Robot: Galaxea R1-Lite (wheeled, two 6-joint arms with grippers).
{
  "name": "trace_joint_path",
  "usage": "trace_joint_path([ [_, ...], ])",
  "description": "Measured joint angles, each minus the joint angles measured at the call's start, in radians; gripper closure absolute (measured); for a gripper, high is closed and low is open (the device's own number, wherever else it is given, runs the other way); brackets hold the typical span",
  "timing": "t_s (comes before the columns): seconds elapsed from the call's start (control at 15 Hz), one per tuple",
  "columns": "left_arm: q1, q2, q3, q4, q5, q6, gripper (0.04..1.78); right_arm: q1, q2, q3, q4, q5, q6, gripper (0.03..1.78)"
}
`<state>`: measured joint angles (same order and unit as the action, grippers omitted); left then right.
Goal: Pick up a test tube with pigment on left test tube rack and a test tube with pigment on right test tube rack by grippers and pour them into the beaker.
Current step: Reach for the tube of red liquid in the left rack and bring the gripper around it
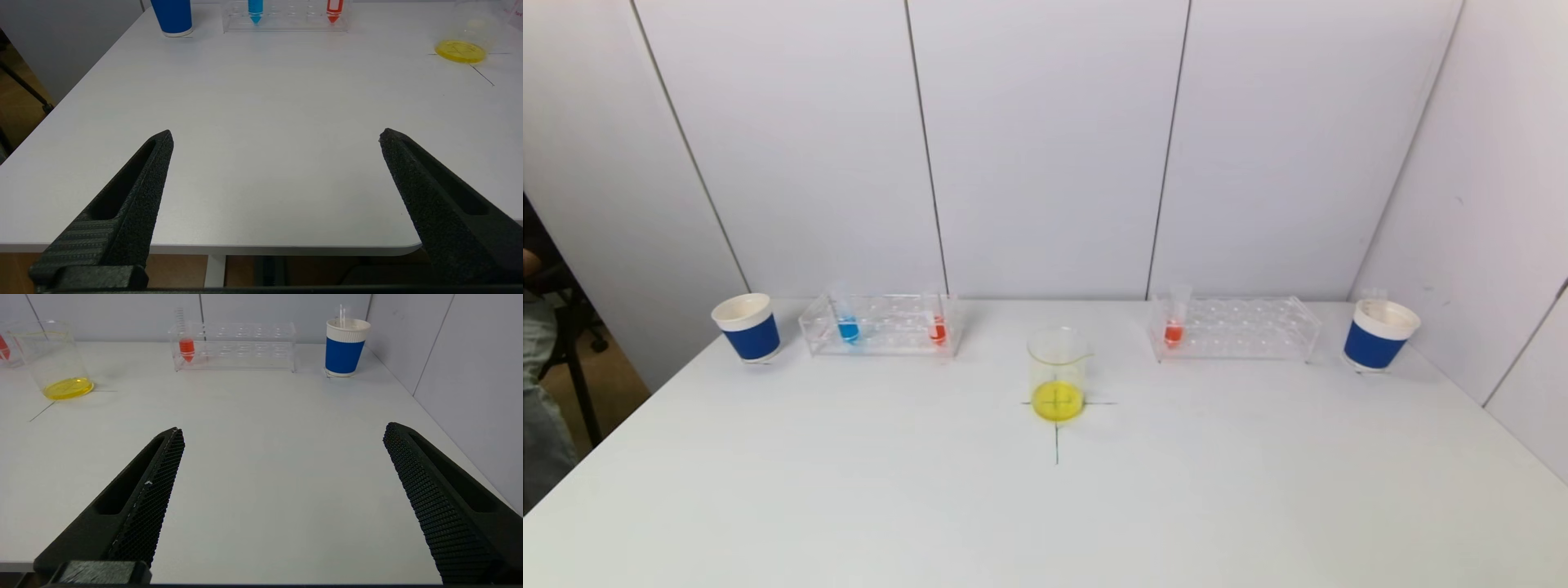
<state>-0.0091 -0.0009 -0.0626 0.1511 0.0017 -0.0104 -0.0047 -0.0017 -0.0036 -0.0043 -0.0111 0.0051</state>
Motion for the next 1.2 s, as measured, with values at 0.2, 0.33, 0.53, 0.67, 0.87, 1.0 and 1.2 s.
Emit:
trace_joint_path([
  [0.2, 0.0, 0.0, 0.0, 0.0, 0.0, 0.0, 0.06, 0.0, 0.0, 0.0, 0.001, -0.009, 0.027, 0.04],
  [0.33, 0.0, 0.0, 0.0, 0.0, 0.0, 0.0, 0.06, 0.0, 0.0, 0.0, 0.001, -0.009, 0.028, 0.04],
  [0.53, 0.0, 0.0, 0.0, 0.0, 0.0, 0.0, 0.06, 0.0, 0.0, 0.0, 0.001, -0.009, 0.028, 0.04],
  [0.67, 0.0, 0.0, 0.0, 0.0, -0.001, 0.002, 0.06, 0.0, 0.0, 0.0, 0.001, -0.009, 0.028, 0.04],
  [0.87, 0.0, 0.0, 0.0, 0.0, -0.001, 0.007, 0.06, 0.0, 0.0, 0.0, 0.001, -0.009, 0.028, 0.04],
  [1.0, 0.0, 0.0, 0.0, 0.001, 0.001, 0.002, 0.06, 0.0, 0.0, 0.0, 0.001, -0.009, 0.028, 0.04],
  [1.2, 0.0, 0.0, 0.0, 0.001, 0.001, 0.009, 0.06, 0.0, 0.0, 0.0, 0.001, -0.009, 0.029, 0.04],
])
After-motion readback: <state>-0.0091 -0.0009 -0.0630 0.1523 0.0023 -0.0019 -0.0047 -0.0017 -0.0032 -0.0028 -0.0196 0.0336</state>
